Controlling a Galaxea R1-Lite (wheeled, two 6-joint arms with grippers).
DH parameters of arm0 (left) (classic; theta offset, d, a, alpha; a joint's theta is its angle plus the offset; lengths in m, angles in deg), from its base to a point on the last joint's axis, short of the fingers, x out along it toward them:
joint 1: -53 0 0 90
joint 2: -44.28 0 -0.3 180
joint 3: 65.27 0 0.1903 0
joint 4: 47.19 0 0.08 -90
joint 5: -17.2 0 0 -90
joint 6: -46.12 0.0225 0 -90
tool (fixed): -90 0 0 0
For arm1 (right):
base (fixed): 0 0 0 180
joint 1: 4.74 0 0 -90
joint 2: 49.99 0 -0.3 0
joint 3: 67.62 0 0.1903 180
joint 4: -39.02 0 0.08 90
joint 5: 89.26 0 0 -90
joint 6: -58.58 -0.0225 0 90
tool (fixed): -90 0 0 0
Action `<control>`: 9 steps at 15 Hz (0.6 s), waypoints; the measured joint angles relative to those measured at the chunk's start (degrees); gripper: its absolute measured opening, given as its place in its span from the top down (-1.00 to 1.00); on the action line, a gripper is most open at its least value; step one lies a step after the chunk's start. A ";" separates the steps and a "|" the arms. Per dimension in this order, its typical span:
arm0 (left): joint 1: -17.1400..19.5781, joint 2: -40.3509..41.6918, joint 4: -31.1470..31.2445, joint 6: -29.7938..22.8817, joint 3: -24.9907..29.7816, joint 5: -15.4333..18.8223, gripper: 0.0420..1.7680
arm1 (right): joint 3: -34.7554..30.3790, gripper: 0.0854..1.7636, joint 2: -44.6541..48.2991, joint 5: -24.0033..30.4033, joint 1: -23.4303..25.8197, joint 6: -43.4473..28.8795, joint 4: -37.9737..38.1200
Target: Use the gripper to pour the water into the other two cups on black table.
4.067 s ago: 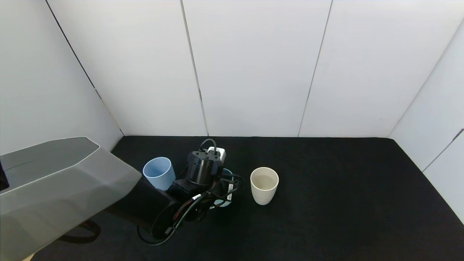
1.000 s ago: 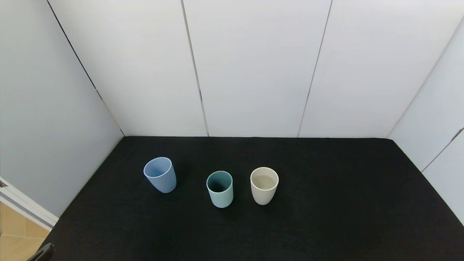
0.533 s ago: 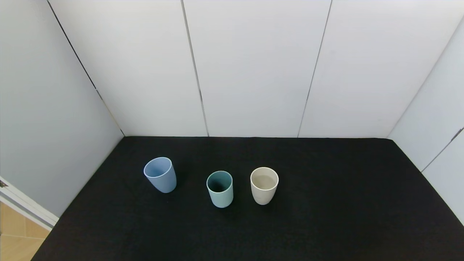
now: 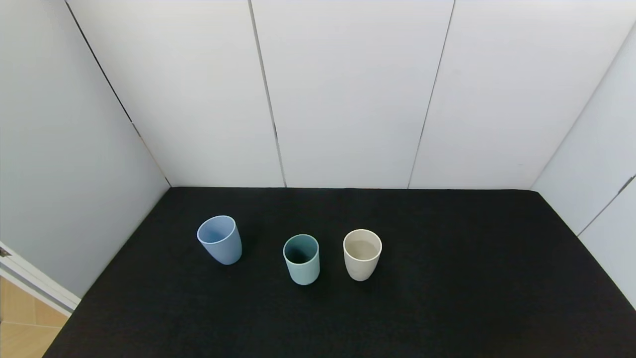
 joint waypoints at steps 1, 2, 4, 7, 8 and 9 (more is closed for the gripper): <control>0.00 0.13 2.17 -0.39 0.02 0.44 -0.94 | 0.00 -0.94 0.00 0.00 0.00 0.01 0.00; 0.00 0.18 2.52 -2.29 0.00 0.56 -0.94 | 0.00 -0.94 0.00 0.00 0.00 0.00 -0.02; 0.00 0.26 2.01 -6.12 0.00 -0.24 -0.94 | 0.00 -0.94 0.00 0.00 0.00 0.01 0.00; 0.00 0.26 1.76 -7.17 0.16 -0.57 -0.94 | 0.00 -0.94 0.00 0.02 0.02 0.01 0.00; 0.00 0.26 1.73 -7.23 0.16 -0.57 -0.94 | 0.00 -0.94 0.00 0.00 0.02 0.01 0.00; 0.00 0.26 1.71 -7.23 0.16 -0.57 -0.94 | 0.00 -0.94 0.00 0.00 0.00 0.00 0.00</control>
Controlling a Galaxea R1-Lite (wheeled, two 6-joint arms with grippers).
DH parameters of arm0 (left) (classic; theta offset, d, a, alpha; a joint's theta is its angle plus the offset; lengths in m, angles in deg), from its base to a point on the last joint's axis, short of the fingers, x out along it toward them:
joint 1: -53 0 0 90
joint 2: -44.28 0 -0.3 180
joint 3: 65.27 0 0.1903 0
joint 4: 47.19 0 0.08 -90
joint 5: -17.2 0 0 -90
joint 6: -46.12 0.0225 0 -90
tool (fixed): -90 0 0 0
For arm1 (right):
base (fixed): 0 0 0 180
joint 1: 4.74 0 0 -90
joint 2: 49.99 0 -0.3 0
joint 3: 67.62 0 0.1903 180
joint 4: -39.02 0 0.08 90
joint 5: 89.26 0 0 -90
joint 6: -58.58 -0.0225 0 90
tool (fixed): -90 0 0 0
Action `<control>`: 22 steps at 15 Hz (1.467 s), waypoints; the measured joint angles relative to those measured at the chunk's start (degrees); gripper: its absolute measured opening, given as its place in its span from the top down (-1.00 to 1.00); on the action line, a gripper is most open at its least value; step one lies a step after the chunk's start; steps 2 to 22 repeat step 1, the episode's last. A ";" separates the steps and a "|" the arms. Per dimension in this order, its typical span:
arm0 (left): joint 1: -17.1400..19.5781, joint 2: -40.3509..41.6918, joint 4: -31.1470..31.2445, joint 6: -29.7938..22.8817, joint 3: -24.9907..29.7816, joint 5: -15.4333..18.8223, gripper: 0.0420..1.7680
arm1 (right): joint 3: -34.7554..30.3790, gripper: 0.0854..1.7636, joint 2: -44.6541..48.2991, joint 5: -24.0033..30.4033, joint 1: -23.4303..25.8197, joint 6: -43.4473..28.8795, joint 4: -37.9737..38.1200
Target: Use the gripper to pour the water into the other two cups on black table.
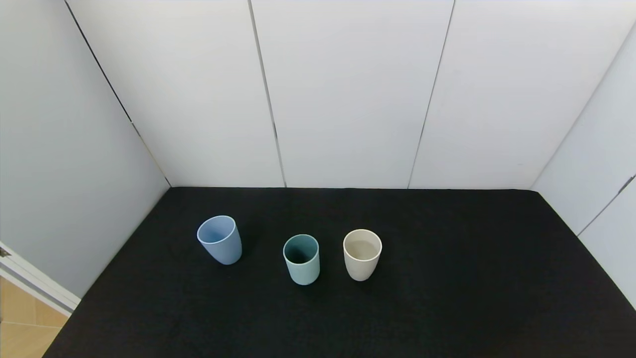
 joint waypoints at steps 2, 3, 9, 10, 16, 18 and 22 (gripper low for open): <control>0.00 0.00 0.00 -0.02 0.00 0.00 -0.94 | 0.00 -0.94 0.00 0.02 0.00 0.06 -0.06; 0.00 0.00 0.00 -0.02 0.00 0.00 -0.94 | 0.00 -0.94 0.00 0.02 0.00 0.06 -0.06; 0.00 0.00 0.00 -0.02 0.00 0.00 -0.94 | 0.00 -0.94 0.00 0.02 0.00 0.06 -0.06; 0.00 0.00 0.00 -0.02 0.00 0.00 -0.94 | 0.00 -0.94 0.00 0.02 0.00 0.06 -0.06; 0.00 0.00 0.00 -0.02 0.00 0.00 -0.94 | 0.00 -0.94 0.00 0.02 0.00 0.06 -0.06; 0.00 0.00 0.00 -0.02 0.00 0.00 -0.94 | 0.00 -0.94 0.00 0.02 0.00 0.06 -0.06; 0.00 0.00 0.00 -0.02 0.00 0.00 -0.94 | 0.00 -0.94 0.00 0.02 0.00 0.06 -0.06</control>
